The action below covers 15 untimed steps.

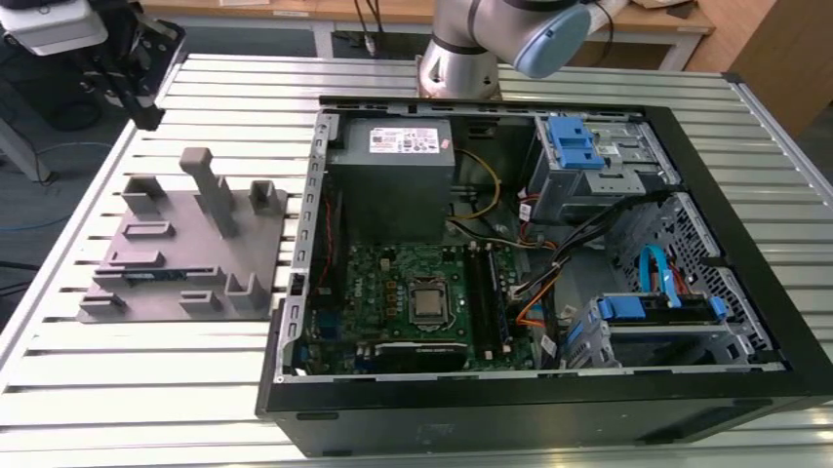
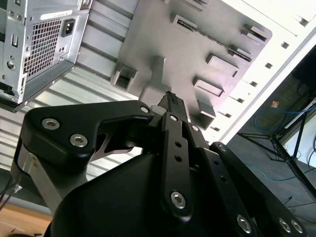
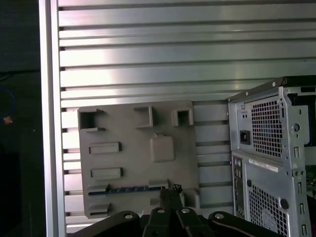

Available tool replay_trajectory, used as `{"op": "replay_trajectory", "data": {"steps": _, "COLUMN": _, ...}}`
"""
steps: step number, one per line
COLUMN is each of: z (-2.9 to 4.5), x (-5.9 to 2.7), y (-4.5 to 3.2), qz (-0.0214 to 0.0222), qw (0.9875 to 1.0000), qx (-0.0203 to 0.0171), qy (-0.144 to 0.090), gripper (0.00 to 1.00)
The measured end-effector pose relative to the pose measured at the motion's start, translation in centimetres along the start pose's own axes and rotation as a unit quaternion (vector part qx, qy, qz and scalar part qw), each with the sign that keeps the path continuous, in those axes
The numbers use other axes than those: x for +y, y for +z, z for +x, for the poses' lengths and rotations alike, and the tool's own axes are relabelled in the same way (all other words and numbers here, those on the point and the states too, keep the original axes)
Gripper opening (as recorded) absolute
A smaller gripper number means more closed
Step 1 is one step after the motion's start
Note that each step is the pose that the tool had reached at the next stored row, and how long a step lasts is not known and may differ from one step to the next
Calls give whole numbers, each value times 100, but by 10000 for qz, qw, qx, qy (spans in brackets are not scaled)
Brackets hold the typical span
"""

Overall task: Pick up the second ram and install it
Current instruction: 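Reach for the second ram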

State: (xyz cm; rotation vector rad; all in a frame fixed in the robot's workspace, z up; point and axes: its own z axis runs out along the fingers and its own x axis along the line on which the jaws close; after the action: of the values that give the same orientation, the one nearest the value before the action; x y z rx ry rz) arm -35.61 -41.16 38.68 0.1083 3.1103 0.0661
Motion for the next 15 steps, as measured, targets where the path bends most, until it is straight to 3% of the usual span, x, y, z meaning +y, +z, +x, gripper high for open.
{"op": "replay_trajectory", "data": {"steps": 6, "z": 70, "x": -83, "y": 32, "qz": 0, "qw": 10000, "qx": 0, "qy": 0, "gripper": 11}}
{"op": "replay_trajectory", "data": {"steps": 15, "z": 162, "x": -116, "y": 114, "qz": -1, "qw": 10000, "qx": -1, "qy": 0, "gripper": 11}}
